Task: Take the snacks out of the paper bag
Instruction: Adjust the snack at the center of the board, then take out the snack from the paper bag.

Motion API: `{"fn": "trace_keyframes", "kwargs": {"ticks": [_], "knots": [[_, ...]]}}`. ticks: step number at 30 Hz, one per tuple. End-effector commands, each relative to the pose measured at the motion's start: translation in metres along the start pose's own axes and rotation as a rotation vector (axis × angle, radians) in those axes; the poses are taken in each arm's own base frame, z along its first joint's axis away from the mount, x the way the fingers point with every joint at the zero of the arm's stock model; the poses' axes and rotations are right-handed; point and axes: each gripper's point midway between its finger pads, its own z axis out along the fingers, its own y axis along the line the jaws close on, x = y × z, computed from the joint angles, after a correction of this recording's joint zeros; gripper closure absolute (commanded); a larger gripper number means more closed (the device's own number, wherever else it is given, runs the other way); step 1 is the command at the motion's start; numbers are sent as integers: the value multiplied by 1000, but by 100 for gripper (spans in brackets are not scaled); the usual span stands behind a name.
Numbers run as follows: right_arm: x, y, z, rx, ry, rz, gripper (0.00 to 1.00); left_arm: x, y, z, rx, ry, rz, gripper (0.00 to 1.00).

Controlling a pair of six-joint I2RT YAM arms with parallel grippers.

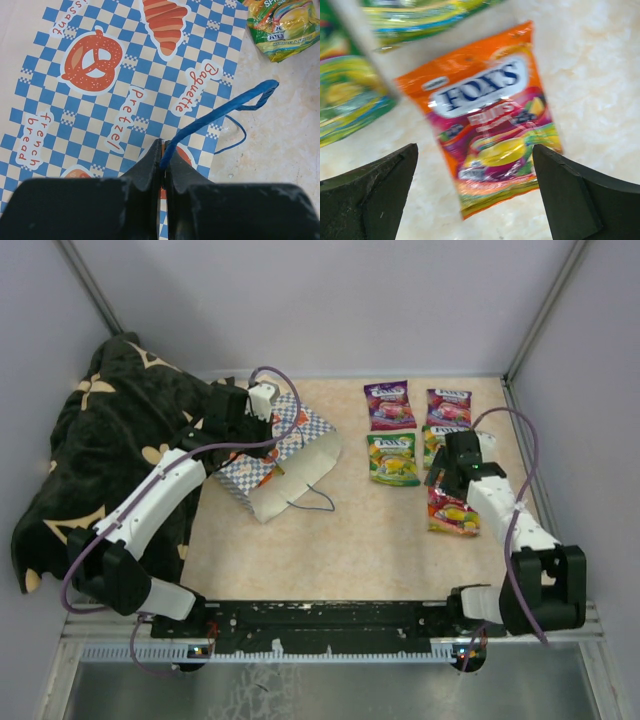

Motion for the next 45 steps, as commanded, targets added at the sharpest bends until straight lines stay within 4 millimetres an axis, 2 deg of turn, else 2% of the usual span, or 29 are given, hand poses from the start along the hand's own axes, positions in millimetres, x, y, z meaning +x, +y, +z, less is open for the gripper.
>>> {"fn": "trace_keyframes", "kwargs": {"ticks": [1, 2, 3, 6, 8, 11, 15, 19, 22, 26, 30, 35, 45], "knots": [[-32, 55, -48, -164, -191, 10, 2, -10, 2, -3, 2, -50, 9, 91], [-25, 79, -59, -243, -200, -12, 2, -12, 1, -4, 7, -59, 11, 92], [-22, 96, -63, -307, -209, 0, 2, -13, 0, -5, 12, -66, 11, 92], [6, 163, -88, -566, -197, -1, 4, -18, -1, -9, 19, -92, 7, 92], [20, 198, -103, -694, -183, 21, 6, -21, -2, -12, 18, -109, 5, 92], [33, 245, -121, -834, -165, 31, 10, -27, -1, -17, 14, -133, -1, 92], [42, 294, -138, -972, -107, 93, 15, -31, -7, -21, 45, -156, -11, 92], [49, 328, -138, -1060, -26, 233, 23, -33, -10, -24, 56, -167, -20, 92], [51, 351, -148, -1117, -15, 292, 26, -36, -11, -28, 61, -183, -24, 92], [69, 384, -141, -1129, 26, 325, 29, -38, -10, -31, 56, -196, -27, 92], [99, 411, -126, -1133, 119, 358, 37, -39, -9, -32, 47, -199, -30, 92], [125, 433, -112, -1106, 170, 367, 37, -40, -8, -33, 41, -200, -37, 92], [150, 463, -84, -1041, 231, 404, 43, -41, -10, -35, 56, -202, -35, 92]]}}
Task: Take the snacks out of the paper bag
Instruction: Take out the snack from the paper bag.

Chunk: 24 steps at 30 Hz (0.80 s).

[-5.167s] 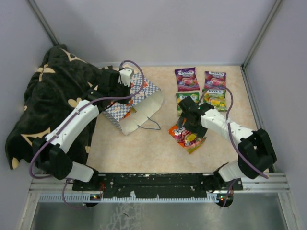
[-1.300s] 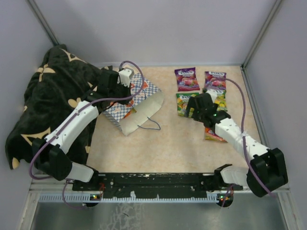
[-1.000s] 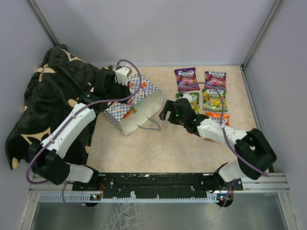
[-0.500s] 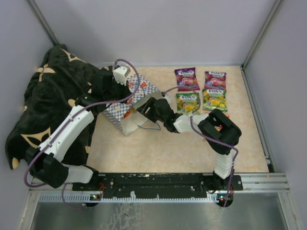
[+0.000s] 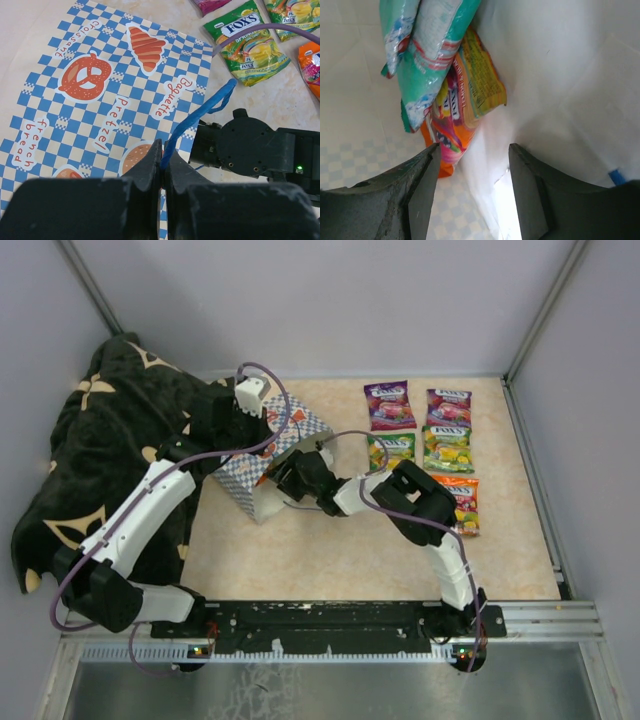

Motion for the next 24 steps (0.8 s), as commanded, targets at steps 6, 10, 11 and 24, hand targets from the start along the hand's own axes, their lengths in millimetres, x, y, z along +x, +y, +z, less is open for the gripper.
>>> {"fn": "trace_keyframes", "kwargs": {"ticks": [6, 10, 11, 24], "knots": [[10, 19, 38, -17, -29, 48, 44, -16, -4, -11, 19, -56, 3, 92], [9, 25, 53, -19, -50, 56, 52, -16, -4, -11, 20, -57, 3, 92], [10, 26, 55, -22, -49, 54, 59, -16, -3, -12, 15, -58, 5, 92], [24, 16, -103, -23, 181, -282, 100, -14, 8, -10, -41, -44, 13, 92]]}}
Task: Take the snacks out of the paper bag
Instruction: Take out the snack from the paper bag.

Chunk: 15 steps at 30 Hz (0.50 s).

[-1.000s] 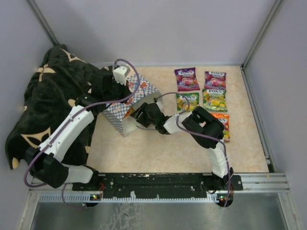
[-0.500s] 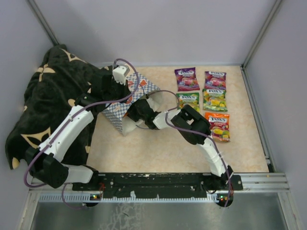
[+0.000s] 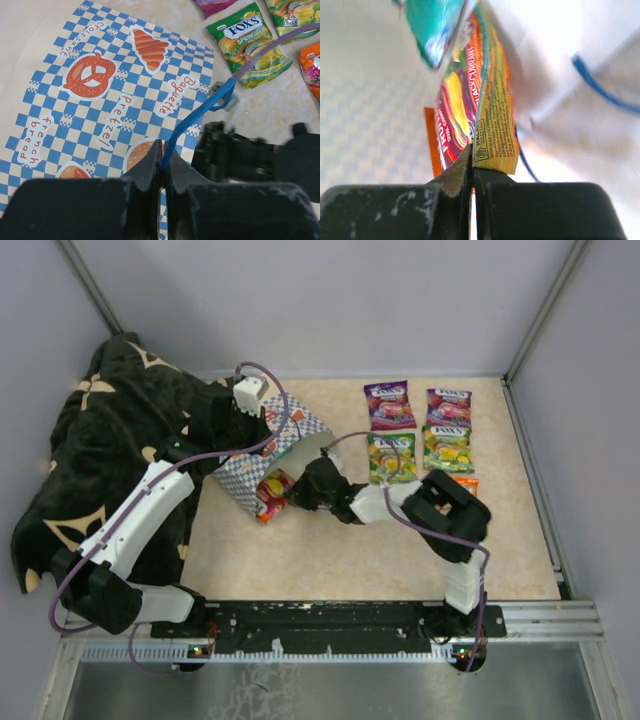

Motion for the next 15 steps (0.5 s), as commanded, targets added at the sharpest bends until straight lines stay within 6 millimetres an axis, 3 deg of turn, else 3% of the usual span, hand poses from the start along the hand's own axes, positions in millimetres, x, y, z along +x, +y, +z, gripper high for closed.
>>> {"fn": "trace_keyframes", "kwargs": {"ticks": [1, 6, 9, 15], "knots": [[11, 16, -82, -80, 143, -236, 100, -11, 8, -7, -34, -33, 10, 92], [20, -32, -152, -29, 372, -424, 99, -9, 10, -7, -48, -25, 10, 92], [4, -72, -184, 152, 395, -536, 98, -10, 11, -7, -53, -26, 12, 92], [-47, -93, -215, 212, 232, -409, 100, -9, 12, -6, -57, -20, 10, 92]]}}
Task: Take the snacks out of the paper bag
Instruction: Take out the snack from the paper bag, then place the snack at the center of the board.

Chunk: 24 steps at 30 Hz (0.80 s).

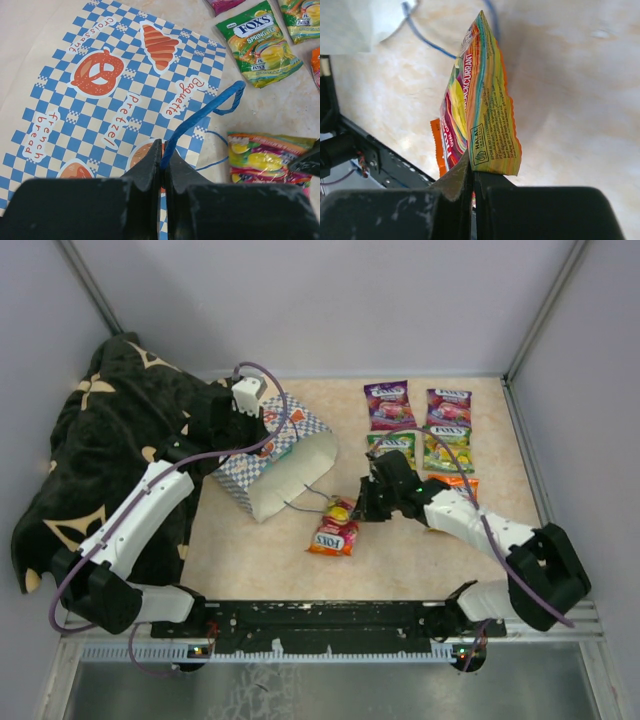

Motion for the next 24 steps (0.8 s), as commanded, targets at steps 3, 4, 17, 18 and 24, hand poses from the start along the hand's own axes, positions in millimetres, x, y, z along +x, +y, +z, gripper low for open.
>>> {"fn": "trace_keyframes", "kwargs": {"ticks": [3, 4, 17, 18, 24], "knots": [[-24, -50, -45, 115, -186, 212, 100, -11, 4, -3, -15, -28, 10, 92], [-27, -55, -50, 128, -244, 291, 100, -11, 4, -3, -16, -27, 9, 92], [-33, -28, -83, 35, -638, 736, 1, -6, 1, 2, 6, -9, 4, 92], [-32, -23, -78, 88, -584, 631, 1, -6, 1, 3, 9, -7, 6, 92], [-40, 13, -60, 210, -233, -173, 1, -2, 0, 5, 14, 12, 12, 91]]}}
